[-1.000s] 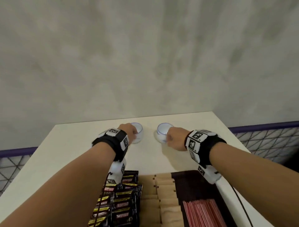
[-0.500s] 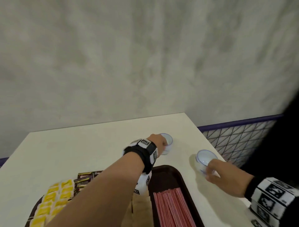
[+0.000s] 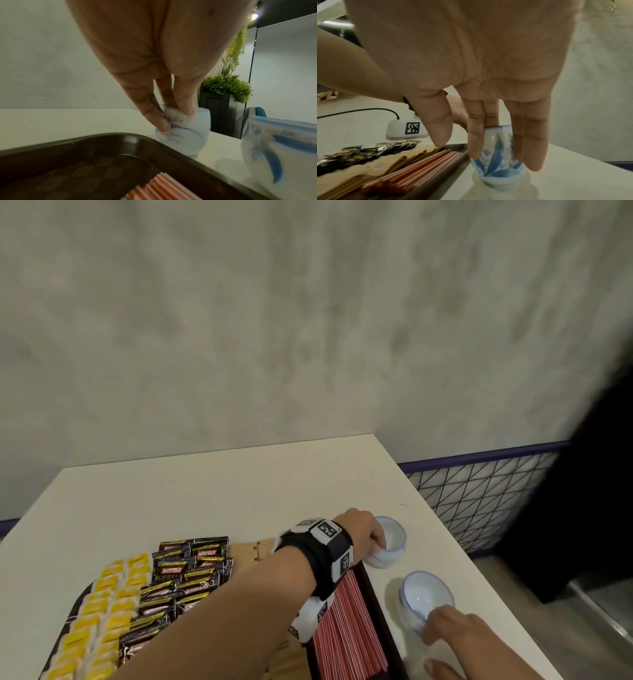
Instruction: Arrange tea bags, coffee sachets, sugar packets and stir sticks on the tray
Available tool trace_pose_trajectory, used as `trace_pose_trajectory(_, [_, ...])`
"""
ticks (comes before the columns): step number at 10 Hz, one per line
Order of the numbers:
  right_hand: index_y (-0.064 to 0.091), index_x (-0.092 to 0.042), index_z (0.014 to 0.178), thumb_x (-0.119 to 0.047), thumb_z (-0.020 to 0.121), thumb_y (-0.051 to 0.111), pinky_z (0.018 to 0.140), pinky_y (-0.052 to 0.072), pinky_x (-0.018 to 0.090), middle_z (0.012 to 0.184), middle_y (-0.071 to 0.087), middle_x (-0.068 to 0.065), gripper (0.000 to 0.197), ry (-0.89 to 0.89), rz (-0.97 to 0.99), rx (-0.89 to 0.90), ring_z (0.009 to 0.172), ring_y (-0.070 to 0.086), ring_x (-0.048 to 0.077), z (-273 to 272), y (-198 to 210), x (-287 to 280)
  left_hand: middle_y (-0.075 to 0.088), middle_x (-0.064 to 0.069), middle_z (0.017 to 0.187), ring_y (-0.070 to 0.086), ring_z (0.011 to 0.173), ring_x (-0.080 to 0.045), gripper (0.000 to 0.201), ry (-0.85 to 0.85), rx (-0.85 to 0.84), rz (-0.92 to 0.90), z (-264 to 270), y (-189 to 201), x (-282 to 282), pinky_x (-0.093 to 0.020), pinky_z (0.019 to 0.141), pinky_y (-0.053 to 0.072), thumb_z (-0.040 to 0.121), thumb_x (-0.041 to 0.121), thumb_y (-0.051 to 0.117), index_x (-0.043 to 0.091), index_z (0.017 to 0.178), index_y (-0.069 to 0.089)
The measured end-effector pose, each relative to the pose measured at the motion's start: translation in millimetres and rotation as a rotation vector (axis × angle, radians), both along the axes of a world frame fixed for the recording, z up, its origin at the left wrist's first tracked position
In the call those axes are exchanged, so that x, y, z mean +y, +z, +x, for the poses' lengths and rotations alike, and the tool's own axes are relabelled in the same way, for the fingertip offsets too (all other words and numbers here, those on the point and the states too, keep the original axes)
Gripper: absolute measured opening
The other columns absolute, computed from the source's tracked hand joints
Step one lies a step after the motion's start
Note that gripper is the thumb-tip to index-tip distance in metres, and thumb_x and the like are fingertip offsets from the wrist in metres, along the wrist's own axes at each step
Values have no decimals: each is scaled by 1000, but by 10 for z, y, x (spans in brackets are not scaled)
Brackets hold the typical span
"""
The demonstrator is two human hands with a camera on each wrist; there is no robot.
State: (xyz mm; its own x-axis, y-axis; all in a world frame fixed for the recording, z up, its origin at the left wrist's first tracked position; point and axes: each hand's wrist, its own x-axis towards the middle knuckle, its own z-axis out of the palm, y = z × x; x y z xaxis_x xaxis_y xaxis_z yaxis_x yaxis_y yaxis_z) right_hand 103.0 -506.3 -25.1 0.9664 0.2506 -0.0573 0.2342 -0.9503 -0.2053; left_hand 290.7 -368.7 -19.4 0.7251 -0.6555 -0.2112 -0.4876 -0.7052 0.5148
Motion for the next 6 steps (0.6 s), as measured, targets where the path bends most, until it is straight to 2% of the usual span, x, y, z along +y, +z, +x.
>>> trace_pose_trajectory(1, [32, -50, 83, -55, 80, 45, 80, 28, 7, 109, 45, -9, 14, 64, -42, -4, 94, 41, 7, -146, -30, 50, 67, -9, 115, 59, 106, -26, 21, -4, -10, -6, -87, -31, 60, -29, 92, 47, 89, 8, 58, 12, 104, 72])
trace_pose_trajectory(2, [32, -48, 80, -51, 85, 50, 79, 27, 8, 90, 36, -15, 20, -151, 46, 34, 91, 42, 9, -173, 130, 182, 67, -9, 114, 59, 107, -26, 21, -14, -8, -10, -170, -42, 71, -26, 88, 44, 90, 7, 57, 11, 105, 71])
trace_pose_trajectory(3, [34, -39, 84, -58, 76, 42, 80, 17, -3, 80, 32, -7, 22, -199, -73, -130, 79, 42, 7, -139, 192, 293, 65, -9, 117, 58, 109, -26, 22, -27, -15, 4, -223, -10, 75, -26, 88, 43, 91, 7, 56, 9, 108, 70])
trace_pose_trajectory(4, [35, -36, 86, -63, 53, 22, 79, 18, -3, 69, 26, -11, 44, -260, -16, -145, 68, 36, 6, -159, -11, 269, 60, -7, 124, 55, 114, -24, 25, -22, -19, -10, -250, 46, 101, -27, 95, 41, 91, 9, 56, 12, 114, 66])
trace_pose_trajectory(5, [33, -38, 77, -58, 54, 37, 61, 29, 4, 76, 31, -23, 31, -198, 6, -73, 48, 27, -1, -181, -204, 186, 53, -2, 128, 51, 115, -22, 28, 11, -16, -78, -335, 165, 218, -29, 100, 39, 90, 13, 59, 17, 117, 63])
trace_pose_trajectory(6, [28, -44, 78, -52, 58, 39, 68, 32, -3, 120, 31, -24, 25, -123, -11, -228, 69, 45, -22, -103, -298, -33, 57, 2, 122, 54, 101, -13, 26, 115, -41, -285, -486, 327, 467, -21, 92, 40, 90, 19, 60, 21, 116, 63])
